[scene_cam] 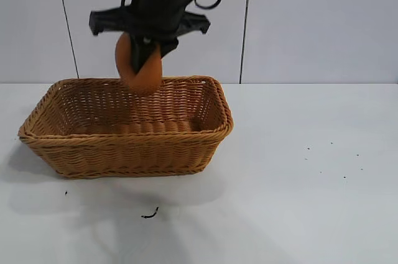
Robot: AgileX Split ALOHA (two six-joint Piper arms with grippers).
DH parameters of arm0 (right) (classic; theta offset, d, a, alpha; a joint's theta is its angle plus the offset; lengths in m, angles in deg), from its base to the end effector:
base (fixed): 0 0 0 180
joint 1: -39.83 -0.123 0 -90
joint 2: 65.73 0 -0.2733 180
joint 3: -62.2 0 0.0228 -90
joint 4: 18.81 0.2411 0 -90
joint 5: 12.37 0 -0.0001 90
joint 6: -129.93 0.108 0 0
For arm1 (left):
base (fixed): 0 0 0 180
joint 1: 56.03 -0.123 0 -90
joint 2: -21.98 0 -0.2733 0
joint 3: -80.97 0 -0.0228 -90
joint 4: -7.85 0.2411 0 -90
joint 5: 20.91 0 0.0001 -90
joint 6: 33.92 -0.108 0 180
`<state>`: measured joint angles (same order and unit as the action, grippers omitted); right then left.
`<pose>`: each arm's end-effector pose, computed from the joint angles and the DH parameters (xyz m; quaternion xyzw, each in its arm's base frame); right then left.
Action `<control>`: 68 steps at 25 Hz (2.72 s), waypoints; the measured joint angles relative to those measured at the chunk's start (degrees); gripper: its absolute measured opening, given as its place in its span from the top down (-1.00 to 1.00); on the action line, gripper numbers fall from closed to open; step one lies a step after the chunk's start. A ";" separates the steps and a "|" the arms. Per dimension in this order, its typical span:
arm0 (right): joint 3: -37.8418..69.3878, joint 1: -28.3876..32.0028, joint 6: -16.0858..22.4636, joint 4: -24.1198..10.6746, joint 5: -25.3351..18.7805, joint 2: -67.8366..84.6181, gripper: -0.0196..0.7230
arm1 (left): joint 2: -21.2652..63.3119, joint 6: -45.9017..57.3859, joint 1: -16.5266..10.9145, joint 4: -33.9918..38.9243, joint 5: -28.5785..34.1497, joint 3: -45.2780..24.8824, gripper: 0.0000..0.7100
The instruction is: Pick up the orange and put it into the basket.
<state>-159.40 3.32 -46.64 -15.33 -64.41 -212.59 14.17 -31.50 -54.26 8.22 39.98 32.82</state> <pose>0.4061 0.3070 0.1314 -0.2660 0.9433 0.0927 0.1756 0.0126 0.0002 0.2651 -0.0050 0.8519 -0.0159 0.5234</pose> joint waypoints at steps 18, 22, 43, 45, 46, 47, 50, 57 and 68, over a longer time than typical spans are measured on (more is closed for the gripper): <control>-21.37 4.47 0.97 -3.08 -16.88 0.24 -0.92 | 0.00 0.00 0.00 0.00 0.00 0.00 -0.88; -22.18 9.55 1.46 -4.66 -17.34 0.31 -0.92 | 0.00 0.00 0.00 0.00 0.00 0.00 -0.88; -20.52 33.28 1.83 -4.71 -17.64 0.31 -0.92 | 0.00 0.00 0.00 0.00 0.00 0.00 -0.88; -18.20 34.08 1.83 -4.71 -17.64 0.67 -0.92 | 0.00 0.00 0.00 0.00 0.00 0.00 -0.88; -16.35 34.27 1.75 -4.77 -17.64 1.18 -0.92 | 0.00 0.00 0.00 0.00 0.00 0.00 -0.88; -14.26 34.27 1.37 -5.08 -17.64 1.85 -0.92 | 0.00 0.00 0.00 0.00 0.00 0.00 -0.88; -7.43 34.27 0.42 -6.13 -17.64 5.19 -0.92 | 0.00 0.00 0.00 0.00 0.00 0.00 -0.88; 11.23 34.27 0.30 -5.87 -17.56 17.28 -0.92 | 0.00 0.00 0.00 0.00 0.00 0.00 -0.88; 44.82 34.27 -0.27 -4.54 -17.56 48.47 -0.92 | 0.00 0.00 0.00 0.00 0.07 0.00 -0.88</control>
<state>-114.58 37.59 -46.91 -19.87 -81.97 -164.11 14.17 -31.50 -54.26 8.22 40.05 32.82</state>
